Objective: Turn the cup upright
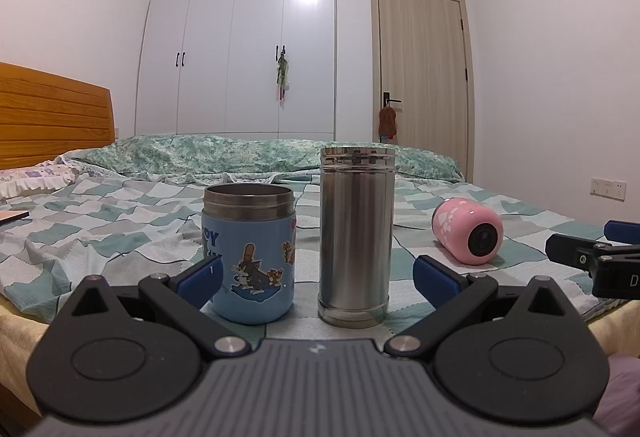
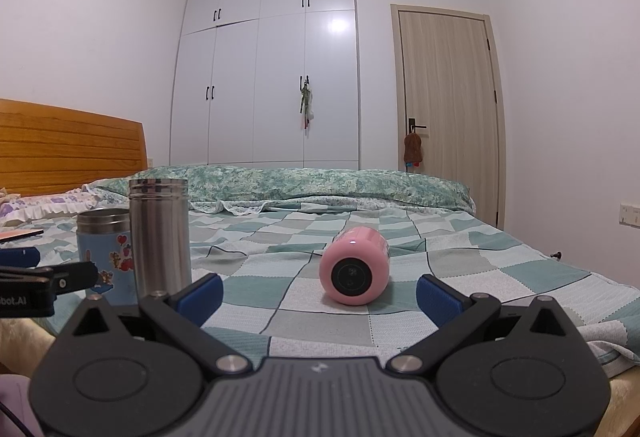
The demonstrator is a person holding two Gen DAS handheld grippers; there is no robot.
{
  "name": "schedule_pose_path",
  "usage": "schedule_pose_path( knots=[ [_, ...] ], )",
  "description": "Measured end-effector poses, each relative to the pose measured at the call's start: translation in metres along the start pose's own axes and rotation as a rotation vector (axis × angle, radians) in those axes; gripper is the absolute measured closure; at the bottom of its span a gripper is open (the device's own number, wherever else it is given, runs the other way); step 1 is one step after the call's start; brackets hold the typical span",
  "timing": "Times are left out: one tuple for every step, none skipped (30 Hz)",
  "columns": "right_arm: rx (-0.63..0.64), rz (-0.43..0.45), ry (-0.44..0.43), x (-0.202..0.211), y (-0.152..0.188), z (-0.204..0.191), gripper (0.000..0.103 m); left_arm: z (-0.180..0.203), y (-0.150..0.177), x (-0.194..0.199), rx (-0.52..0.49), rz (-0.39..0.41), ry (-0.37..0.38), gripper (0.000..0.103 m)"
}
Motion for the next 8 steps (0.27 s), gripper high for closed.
schedule_pose_path(
  knots=[
    [0.001,0.000,0.000,0.0003,-0.0003,0.0000,0.000,0.0000,-0.0001,-0.0002,0.000,0.001,0.000,0.000],
    [0.001,0.001,0.000,0.0003,-0.0003,-0.0001,0.000,-0.0001,-0.0001,-0.0003,0.000,0.002,0.000,0.000],
    [0.001,0.001,0.000,0.0003,-0.0003,-0.0001,0.000,-0.0004,-0.0002,-0.0001,0.001,0.003,0.001,0.000],
    [0.002,0.001,0.000,0.0006,-0.0005,0.0002,0.000,-0.0009,-0.0001,0.0002,0.004,0.005,0.002,0.000],
    [0.003,0.002,-0.001,0.0010,-0.0007,0.0003,0.000,-0.0011,-0.0002,0.0004,0.006,0.006,0.001,0.000],
    [0.004,0.003,-0.001,0.0014,-0.0011,0.0006,0.000,-0.0016,0.0000,0.0006,0.007,0.006,-0.001,0.000],
    [0.005,0.004,-0.001,0.0018,-0.0013,0.0011,0.000,-0.0021,0.0002,0.0009,0.008,0.005,0.000,0.000],
    [0.005,0.003,-0.001,0.0017,-0.0013,0.0009,0.000,-0.0020,0.0002,0.0006,0.009,0.005,-0.002,0.000]
  ],
)
Point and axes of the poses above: each gripper's, at about its wrist camera, not at the fingertips, and x roughly against the way its jaws point, z to its right, y to its underside, the point moved 5 cm from there along -x, roughly the way its jaws point, and after that the axes turned 7 degrees about y, right-handed, at the moved point
